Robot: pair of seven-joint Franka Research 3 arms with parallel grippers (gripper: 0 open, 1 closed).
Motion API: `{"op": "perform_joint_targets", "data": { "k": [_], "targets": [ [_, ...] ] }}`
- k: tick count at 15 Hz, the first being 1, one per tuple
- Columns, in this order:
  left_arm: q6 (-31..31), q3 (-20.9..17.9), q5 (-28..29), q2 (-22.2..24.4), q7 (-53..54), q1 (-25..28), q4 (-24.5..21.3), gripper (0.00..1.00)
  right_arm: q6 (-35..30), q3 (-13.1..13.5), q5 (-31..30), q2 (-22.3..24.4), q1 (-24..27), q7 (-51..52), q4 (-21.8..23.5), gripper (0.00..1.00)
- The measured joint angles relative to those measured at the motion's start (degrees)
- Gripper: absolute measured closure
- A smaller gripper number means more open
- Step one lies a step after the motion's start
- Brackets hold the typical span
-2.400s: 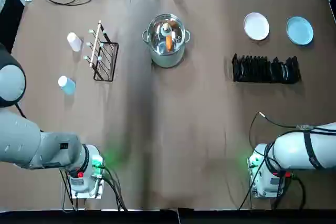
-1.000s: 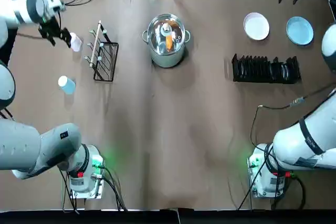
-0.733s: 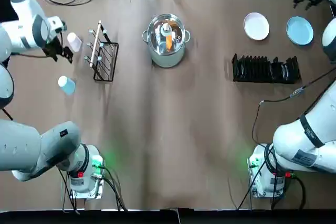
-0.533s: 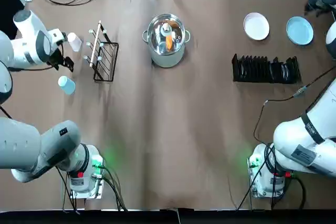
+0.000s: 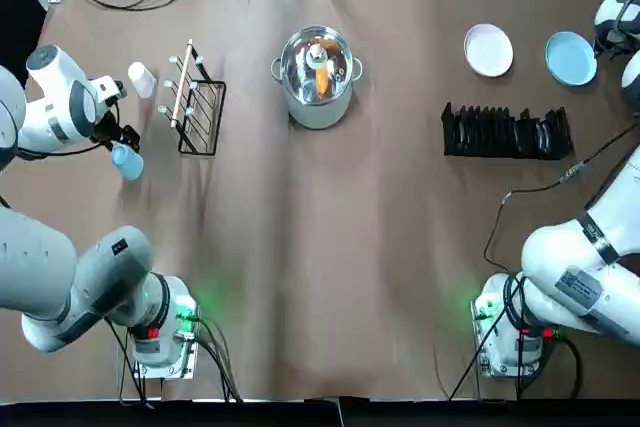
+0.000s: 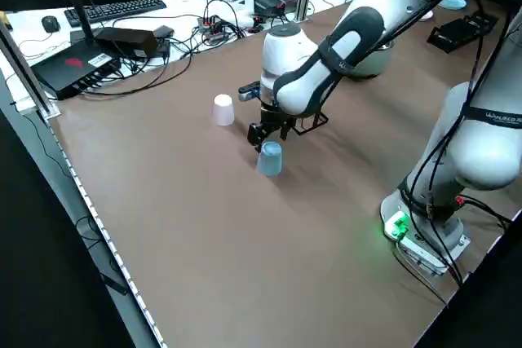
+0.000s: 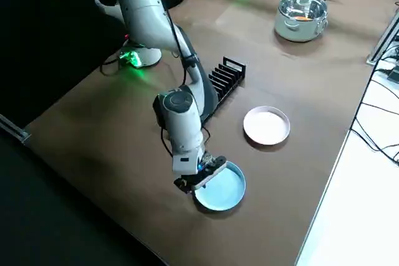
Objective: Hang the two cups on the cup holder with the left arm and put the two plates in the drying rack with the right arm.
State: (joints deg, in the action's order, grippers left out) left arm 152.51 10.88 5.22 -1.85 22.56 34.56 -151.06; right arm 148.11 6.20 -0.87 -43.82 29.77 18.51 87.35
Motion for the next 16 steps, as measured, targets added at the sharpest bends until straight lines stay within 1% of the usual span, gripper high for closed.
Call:
{"op": "perform_joint_targets", "data": {
  "k": [4, 6, 7, 8, 9, 10, 11, 13, 14, 15, 16],
  "targets": [
    [0.0, 0.1, 0.0, -0.3, 0.0, 0.0, 0.0, 0.00, 0.1, -0.8, 0.0, -2.4, 1.1, 0.2, -0.8, 0.59],
    [0.0, 0.1, 0.0, -0.5, 0.0, 0.0, 0.0, 0.00, 0.1, -1.0, 0.1, -3.1, 1.1, 0.2, -1.2, 0.59],
    [0.0, 0.1, 0.0, -0.6, 0.0, 0.0, 0.0, 0.03, 0.1, -1.2, 0.1, -3.6, 1.1, 0.2, -1.2, 0.59],
    [0.0, 0.1, 0.0, -0.6, 0.0, 0.0, 0.0, 0.11, 0.1, -1.3, 0.1, -3.8, 1.2, 0.2, -1.3, 0.59],
    [0.0, 0.1, 0.0, -0.6, 0.0, 0.0, 0.0, 0.15, 0.1, -1.3, 0.1, -4.0, 1.2, 0.2, -1.3, 0.59],
    [0.0, 0.1, 0.0, -0.6, 0.0, 0.0, 0.0, 0.15, 0.1, -1.3, 0.1, -4.2, 1.2, 0.2, -1.3, 0.59],
    [0.0, 0.1, 0.0, -0.6, 0.0, 0.1, 0.0, 0.22, 0.1, -1.3, 0.1, -4.4, 1.2, 0.2, -1.3, 0.59],
    [0.0, 0.1, 0.0, -0.6, 0.0, 0.8, 0.0, 0.26, 0.1, -1.3, 0.1, -4.4, 1.4, 0.2, -1.3, 0.60],
    [0.0, 0.1, 0.0, -0.5, 0.0, 0.9, 0.1, 0.33, 0.1, -1.3, 0.1, -4.5, 1.6, 0.3, -1.3, 0.60],
    [0.0, 0.1, 0.0, -0.5, 0.1, 1.0, 0.2, 0.37, 0.1, -1.4, 0.1, -4.6, 2.0, 0.7, -1.3, 0.60],
    [0.0, 0.1, 0.0, -0.5, 0.1, 1.0, 0.2, 0.37, 0.1, -1.4, 0.1, -4.6, 2.2, 1.1, -1.3, 0.60]
  ]
}}
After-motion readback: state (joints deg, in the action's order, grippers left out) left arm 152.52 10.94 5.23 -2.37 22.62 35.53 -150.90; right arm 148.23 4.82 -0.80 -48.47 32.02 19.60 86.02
